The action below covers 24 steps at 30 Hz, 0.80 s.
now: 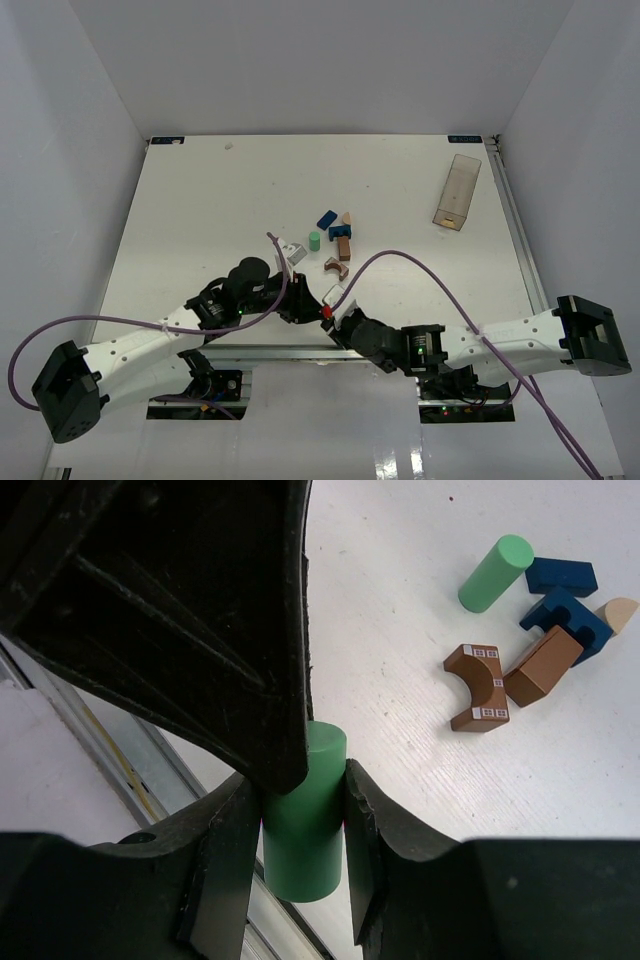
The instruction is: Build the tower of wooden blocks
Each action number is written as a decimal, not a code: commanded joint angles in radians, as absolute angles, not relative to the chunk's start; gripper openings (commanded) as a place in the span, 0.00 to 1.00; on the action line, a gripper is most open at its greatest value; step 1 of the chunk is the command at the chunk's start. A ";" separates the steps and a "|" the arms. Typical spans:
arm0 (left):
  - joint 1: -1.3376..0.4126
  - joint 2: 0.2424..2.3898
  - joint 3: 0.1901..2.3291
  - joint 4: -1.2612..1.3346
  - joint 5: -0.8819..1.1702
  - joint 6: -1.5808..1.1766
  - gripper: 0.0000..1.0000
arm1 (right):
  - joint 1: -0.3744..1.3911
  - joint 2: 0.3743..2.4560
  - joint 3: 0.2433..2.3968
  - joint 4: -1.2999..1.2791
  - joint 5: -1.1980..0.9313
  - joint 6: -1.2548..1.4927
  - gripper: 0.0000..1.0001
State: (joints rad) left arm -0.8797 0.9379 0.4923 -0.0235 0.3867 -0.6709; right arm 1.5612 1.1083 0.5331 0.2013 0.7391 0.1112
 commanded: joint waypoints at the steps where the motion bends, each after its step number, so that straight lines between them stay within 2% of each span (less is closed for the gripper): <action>1: -0.890 0.964 0.482 -0.008 0.501 -0.661 0.19 | 1.565 1.103 0.565 0.299 0.785 0.106 0.08; 3: -0.890 0.964 0.479 0.023 0.509 -0.658 0.10 | 1.565 1.102 0.562 0.299 0.788 0.104 0.08; 5: -0.890 0.956 0.481 0.023 0.483 -0.661 0.00 | 1.565 1.104 0.561 0.298 0.792 0.107 0.17; 6: -0.890 0.949 0.483 0.018 0.463 -0.663 0.00 | 1.565 1.105 0.562 0.295 0.798 0.111 0.26; 7: -0.890 0.942 0.483 0.015 0.429 -0.663 0.00 | 1.565 1.106 0.565 0.288 0.800 0.114 0.41; 8: -0.890 0.930 0.488 0.009 0.399 -0.662 0.00 | 1.565 1.105 0.569 0.280 0.801 0.119 0.52; 10: -0.890 0.906 0.509 -0.057 0.306 -0.657 0.00 | 1.565 1.102 0.581 0.244 0.816 0.136 0.69; 12: -0.890 0.885 0.547 -0.117 0.225 -0.642 0.00 | 1.565 1.089 0.595 0.202 0.822 0.158 0.78; 17: -0.889 0.882 0.720 -0.339 -0.059 -0.583 0.00 | 1.566 0.983 0.590 0.112 0.791 0.207 0.92; 21: -0.880 0.923 0.820 -0.508 -0.381 -0.563 0.00 | 1.566 0.845 0.559 0.059 0.783 0.232 0.95; 24: -0.835 1.007 0.891 -0.564 -0.477 -0.544 0.00 | 1.566 0.791 0.574 -0.017 0.817 0.263 0.96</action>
State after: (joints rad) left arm -0.8798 0.9229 0.8058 -0.3968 -0.1890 -0.5870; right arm 1.5646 0.8672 0.5537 0.0713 0.7673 0.1983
